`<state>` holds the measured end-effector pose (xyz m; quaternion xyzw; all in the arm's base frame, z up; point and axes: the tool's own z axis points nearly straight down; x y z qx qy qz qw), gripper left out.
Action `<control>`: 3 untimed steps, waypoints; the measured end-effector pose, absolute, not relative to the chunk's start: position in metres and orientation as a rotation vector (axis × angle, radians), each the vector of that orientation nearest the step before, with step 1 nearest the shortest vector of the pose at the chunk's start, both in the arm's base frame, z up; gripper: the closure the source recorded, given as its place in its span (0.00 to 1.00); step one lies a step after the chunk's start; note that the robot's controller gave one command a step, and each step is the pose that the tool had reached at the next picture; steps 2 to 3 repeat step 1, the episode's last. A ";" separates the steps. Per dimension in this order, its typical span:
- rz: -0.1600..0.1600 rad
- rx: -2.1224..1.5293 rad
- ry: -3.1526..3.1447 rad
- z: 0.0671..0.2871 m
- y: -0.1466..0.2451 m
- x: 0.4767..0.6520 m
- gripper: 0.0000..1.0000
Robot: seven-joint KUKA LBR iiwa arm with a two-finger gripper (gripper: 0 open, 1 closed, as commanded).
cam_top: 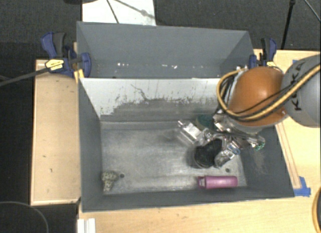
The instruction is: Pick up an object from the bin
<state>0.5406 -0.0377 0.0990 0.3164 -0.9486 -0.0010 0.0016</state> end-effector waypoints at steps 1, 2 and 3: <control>0.005 1.141 -2.938 0.208 -0.025 0.549 1.00; 0.005 1.141 -2.938 0.208 -0.025 0.549 1.00; 0.005 1.141 -2.938 0.208 -0.025 0.549 1.00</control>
Offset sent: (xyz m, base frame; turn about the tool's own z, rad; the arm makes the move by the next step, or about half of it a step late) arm 0.0060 0.0116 0.1044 -0.0990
